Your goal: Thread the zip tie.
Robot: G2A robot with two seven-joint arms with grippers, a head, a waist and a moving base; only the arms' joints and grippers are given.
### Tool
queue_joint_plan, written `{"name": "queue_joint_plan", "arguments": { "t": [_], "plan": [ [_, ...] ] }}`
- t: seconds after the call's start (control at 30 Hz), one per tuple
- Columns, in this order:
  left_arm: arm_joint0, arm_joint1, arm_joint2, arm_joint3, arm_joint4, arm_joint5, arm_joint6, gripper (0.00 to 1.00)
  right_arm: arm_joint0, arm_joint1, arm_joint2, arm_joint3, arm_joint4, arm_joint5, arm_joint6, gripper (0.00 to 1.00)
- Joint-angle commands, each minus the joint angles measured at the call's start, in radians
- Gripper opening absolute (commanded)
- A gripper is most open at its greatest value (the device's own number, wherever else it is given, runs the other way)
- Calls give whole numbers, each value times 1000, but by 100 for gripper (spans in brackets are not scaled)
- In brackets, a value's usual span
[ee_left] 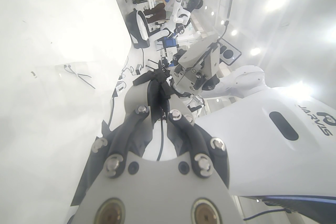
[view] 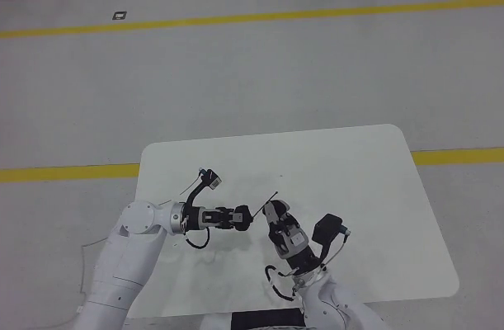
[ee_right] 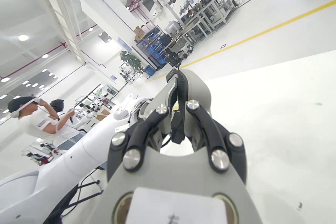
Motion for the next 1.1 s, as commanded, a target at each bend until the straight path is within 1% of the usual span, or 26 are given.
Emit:
{"name": "queue_joint_plan", "arguments": {
  "t": [0.0,0.2,0.23,0.27,0.33,0.47,0.57,0.7,0.83,1.07],
  "plan": [
    [0,0,0,0,0,0,0,0,0,0,0,0,-5,1,-3,0],
    [0,0,0,0,0,0,0,0,0,0,0,0,-5,1,-3,0],
    [0,1,2,-3,17,0,17,0,0,0,0,0,-5,1,-3,0],
    [1,2,7,-12,52,0,40,0,0,0,0,0,-5,1,-3,0],
    [8,4,12,-30,84,0,78,0,10,-1,2,2,-33,18,-4,0],
    [20,10,8,-69,142,0,122,0,13,-3,-7,5,-98,54,-35,0],
    [28,12,4,-87,160,0,141,0,13,-5,-14,8,-145,81,-46,0],
    [35,15,3,-102,161,0,150,0,15,-7,-23,19,-191,117,-56,0],
    [37,17,3,-107,156,0,150,0,19,-10,-30,33,-217,141,-60,0],
    [38,19,6,-106,148,0,149,0,24,-14,-38,47,-232,156,-60,0]
  ]
}}
